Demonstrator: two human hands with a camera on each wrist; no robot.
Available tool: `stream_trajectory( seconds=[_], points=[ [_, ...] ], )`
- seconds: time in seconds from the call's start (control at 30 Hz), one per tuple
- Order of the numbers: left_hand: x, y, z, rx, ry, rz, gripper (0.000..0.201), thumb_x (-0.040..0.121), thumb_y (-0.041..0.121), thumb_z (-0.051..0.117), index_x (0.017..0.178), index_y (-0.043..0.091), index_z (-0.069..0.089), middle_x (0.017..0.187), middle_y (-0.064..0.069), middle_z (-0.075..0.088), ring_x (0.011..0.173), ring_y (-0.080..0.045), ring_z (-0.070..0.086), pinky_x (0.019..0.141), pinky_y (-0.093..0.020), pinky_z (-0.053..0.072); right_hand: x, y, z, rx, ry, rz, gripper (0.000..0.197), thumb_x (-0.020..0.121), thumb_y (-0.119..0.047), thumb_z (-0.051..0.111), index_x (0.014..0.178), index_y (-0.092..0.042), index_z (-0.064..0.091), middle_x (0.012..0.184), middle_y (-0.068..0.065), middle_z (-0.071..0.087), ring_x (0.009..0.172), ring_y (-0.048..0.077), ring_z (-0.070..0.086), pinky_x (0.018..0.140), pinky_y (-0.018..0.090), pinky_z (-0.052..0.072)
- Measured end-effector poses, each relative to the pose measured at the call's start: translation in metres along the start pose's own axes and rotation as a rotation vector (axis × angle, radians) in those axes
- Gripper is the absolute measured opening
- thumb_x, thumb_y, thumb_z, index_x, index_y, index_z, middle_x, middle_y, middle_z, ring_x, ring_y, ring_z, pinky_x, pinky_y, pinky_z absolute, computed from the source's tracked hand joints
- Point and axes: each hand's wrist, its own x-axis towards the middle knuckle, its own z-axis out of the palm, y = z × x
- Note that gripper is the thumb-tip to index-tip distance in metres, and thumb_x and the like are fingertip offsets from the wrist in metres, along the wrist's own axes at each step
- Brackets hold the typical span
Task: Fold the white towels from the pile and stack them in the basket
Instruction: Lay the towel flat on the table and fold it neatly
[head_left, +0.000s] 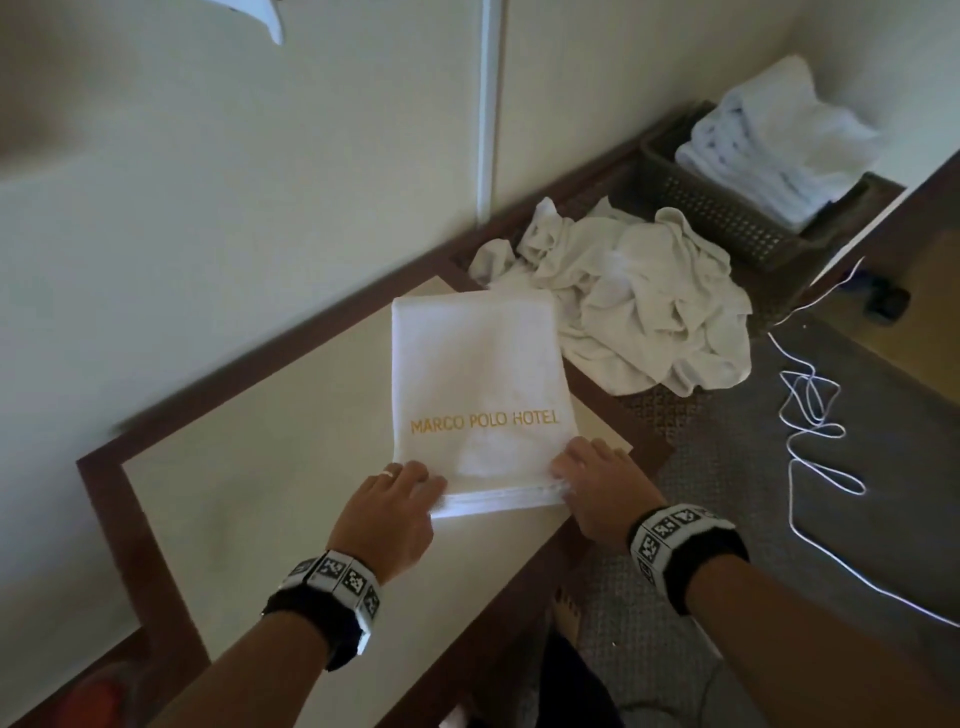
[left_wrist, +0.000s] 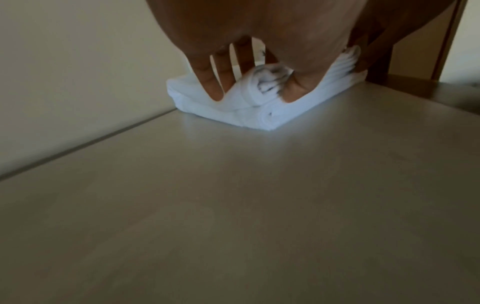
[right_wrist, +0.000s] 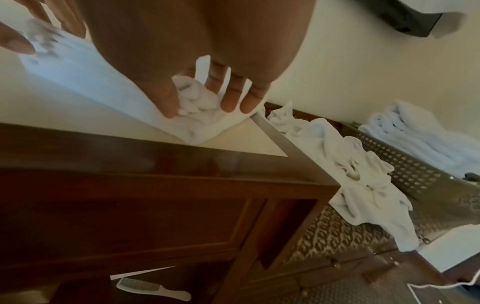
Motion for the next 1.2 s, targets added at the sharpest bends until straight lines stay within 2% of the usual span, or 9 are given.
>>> stream_trajectory(
  seconds=[0.13, 0.23, 0.3, 0.4, 0.53, 0.7, 0.87, 1.03, 1.2],
  points=[
    [0.01, 0.008, -0.01, -0.326, 0.065, -0.344, 0.032, 0.081, 0.049, 0.052, 0.083, 0.02, 0.066, 0.088, 0.003, 0.059, 0.082, -0.025, 0.06, 0.068, -0.033, 0.051, 0.009, -0.002, -0.005, 0.123, 0.002, 0.095, 0.037, 0.074, -0.043, 0.032, 0.089, -0.021, 0.057, 0.097, 0.0, 0.051, 0.09, 0.025, 0.051, 0.074, 0.035, 0.043],
    [0.029, 0.006, -0.024, -0.381, -0.068, -0.694, 0.039, 0.09, 0.059, 0.055, 0.101, 0.021, 0.057, 0.1, 0.003, 0.056, 0.094, -0.026, 0.062, 0.078, -0.035, 0.047, 0.023, -0.005, -0.013, 0.267, 0.039, 0.258, 0.045, 0.078, -0.051, 0.024, 0.088, -0.018, 0.053, 0.095, 0.001, 0.049, 0.087, 0.023, 0.049, 0.074, 0.035, 0.044],
    [0.04, 0.002, -0.025, -0.381, -0.159, -0.796, 0.055, 0.087, 0.067, 0.058, 0.113, 0.019, 0.049, 0.104, 0.002, 0.052, 0.101, -0.029, 0.061, 0.082, -0.038, 0.044, 0.033, -0.007, -0.013, 0.425, 0.061, 0.386, 0.043, 0.087, -0.052, 0.045, 0.106, -0.015, 0.052, 0.109, 0.003, 0.047, 0.095, 0.024, 0.052, 0.084, 0.039, 0.048],
    [0.051, -0.003, -0.017, -0.406, -0.226, -0.858, 0.069, 0.078, 0.074, 0.064, 0.115, 0.019, 0.047, 0.102, 0.002, 0.052, 0.104, -0.03, 0.062, 0.082, -0.037, 0.045, 0.045, -0.012, -0.006, 0.601, 0.013, 0.564, 0.071, 0.078, -0.056, 0.068, 0.131, -0.018, 0.04, 0.127, 0.003, 0.043, 0.11, 0.027, 0.055, 0.093, 0.043, 0.049],
    [0.062, -0.008, -0.002, -0.608, -0.189, -0.934, 0.072, 0.066, 0.064, 0.081, 0.111, 0.014, 0.055, 0.108, -0.003, 0.064, 0.104, -0.03, 0.063, 0.088, -0.041, 0.053, 0.058, -0.009, 0.006, 0.699, -0.045, 0.704, 0.088, 0.066, -0.065, 0.072, 0.131, -0.015, 0.037, 0.121, 0.006, 0.054, 0.111, 0.03, 0.057, 0.094, 0.044, 0.049],
    [0.079, 0.003, -0.005, -0.789, -0.131, -0.958, 0.067, 0.064, 0.04, 0.091, 0.112, 0.009, 0.056, 0.111, -0.007, 0.064, 0.101, -0.029, 0.062, 0.09, -0.042, 0.053, 0.057, 0.005, 0.007, 0.869, -0.204, 0.713, 0.089, 0.054, -0.074, 0.071, 0.119, -0.015, 0.057, 0.112, -0.001, 0.066, 0.106, 0.023, 0.064, 0.09, 0.035, 0.052],
    [0.129, 0.03, -0.033, -0.831, -0.005, -0.846, 0.076, 0.054, 0.043, 0.09, 0.113, 0.01, 0.054, 0.112, -0.009, 0.059, 0.104, -0.029, 0.06, 0.093, -0.049, 0.053, 0.061, 0.041, -0.038, 0.94, -0.018, 0.724, 0.069, 0.075, -0.042, 0.079, 0.126, -0.01, 0.045, 0.123, 0.008, 0.057, 0.11, 0.028, 0.059, 0.092, 0.039, 0.05],
    [0.213, 0.075, -0.073, -0.86, 0.08, -0.721, 0.056, 0.065, 0.029, 0.092, 0.104, 0.011, 0.057, 0.105, -0.007, 0.064, 0.1, -0.028, 0.061, 0.089, -0.043, 0.05, 0.058, 0.122, -0.101, 0.896, 0.108, 0.627, 0.064, 0.078, -0.044, 0.078, 0.121, -0.009, 0.044, 0.108, 0.002, 0.051, 0.1, 0.023, 0.054, 0.072, 0.029, 0.04],
    [0.309, 0.152, -0.089, -0.926, 0.114, -0.609, 0.055, 0.065, 0.03, 0.093, 0.104, 0.009, 0.061, 0.101, -0.004, 0.067, 0.096, -0.023, 0.062, 0.082, -0.036, 0.049, 0.026, 0.236, -0.143, 0.93, 0.237, 0.615, 0.058, 0.074, -0.044, 0.081, 0.11, -0.013, 0.046, 0.104, -0.001, 0.05, 0.096, 0.018, 0.049, 0.077, 0.029, 0.036]
  ],
)
